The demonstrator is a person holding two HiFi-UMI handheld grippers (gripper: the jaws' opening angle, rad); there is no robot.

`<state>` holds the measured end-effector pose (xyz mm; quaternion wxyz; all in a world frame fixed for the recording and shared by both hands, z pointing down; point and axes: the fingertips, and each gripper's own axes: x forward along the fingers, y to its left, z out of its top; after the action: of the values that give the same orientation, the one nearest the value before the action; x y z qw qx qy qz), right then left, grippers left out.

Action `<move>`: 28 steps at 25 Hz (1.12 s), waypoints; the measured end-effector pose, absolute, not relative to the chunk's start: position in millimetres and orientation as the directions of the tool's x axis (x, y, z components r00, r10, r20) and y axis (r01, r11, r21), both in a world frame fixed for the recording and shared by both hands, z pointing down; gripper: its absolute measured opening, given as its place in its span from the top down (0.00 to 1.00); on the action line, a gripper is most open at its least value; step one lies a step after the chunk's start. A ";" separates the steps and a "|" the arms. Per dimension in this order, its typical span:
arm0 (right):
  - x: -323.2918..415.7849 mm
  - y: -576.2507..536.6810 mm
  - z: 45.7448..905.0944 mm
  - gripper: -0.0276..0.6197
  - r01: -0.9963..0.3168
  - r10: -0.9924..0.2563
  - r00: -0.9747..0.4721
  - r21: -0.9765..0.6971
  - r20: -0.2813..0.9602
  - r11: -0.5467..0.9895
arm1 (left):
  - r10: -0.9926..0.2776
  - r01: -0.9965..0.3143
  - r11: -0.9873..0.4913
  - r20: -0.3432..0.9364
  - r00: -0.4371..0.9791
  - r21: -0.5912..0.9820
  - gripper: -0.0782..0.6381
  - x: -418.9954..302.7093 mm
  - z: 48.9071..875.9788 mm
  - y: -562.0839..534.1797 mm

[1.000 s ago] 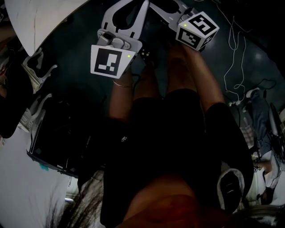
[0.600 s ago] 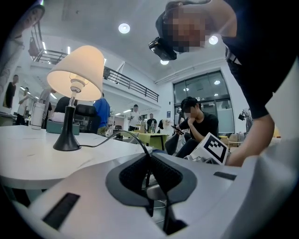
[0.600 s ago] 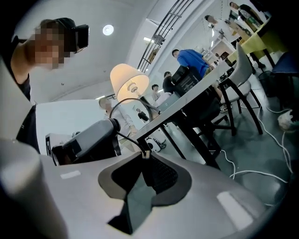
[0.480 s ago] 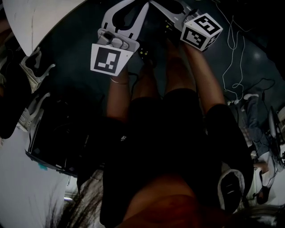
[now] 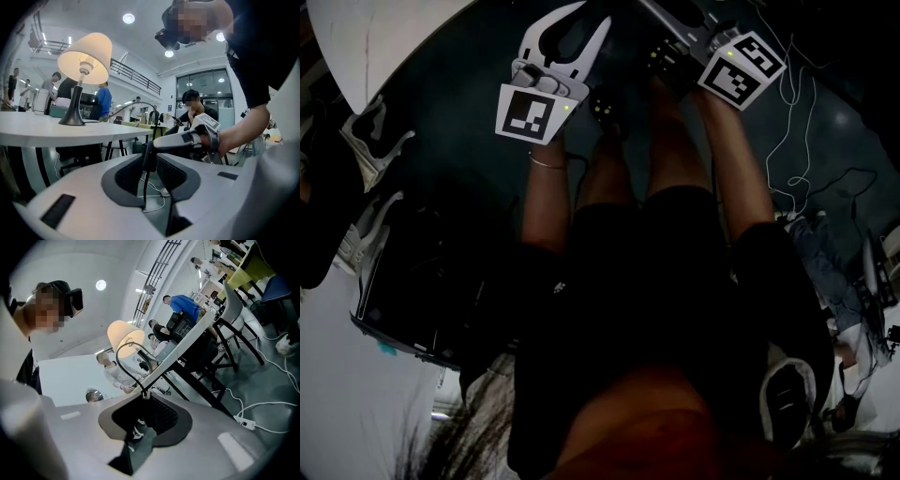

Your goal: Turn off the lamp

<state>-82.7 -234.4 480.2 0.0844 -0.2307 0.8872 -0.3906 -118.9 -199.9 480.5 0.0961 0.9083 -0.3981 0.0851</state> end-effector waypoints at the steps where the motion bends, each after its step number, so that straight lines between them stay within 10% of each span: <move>1: -82.0 -234.5 479.2 0.86 -0.339 -0.475 -0.880 -0.735 0.026 0.588 | -0.704 -0.738 -0.666 0.238 0.670 0.109 0.78 -119.2 486.6 -198.8; 28: -73.6 -229.9 473.7 0.86 -0.287 -0.514 -0.857 -0.790 -0.042 0.542 | -0.671 -0.714 -0.696 0.288 0.684 0.075 0.86 -102.2 514.5 -195.2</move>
<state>-73.6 -229.9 473.7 0.1357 -0.2307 0.8676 -0.4191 -102.2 -195.2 514.5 0.0911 0.9130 -0.3792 0.1200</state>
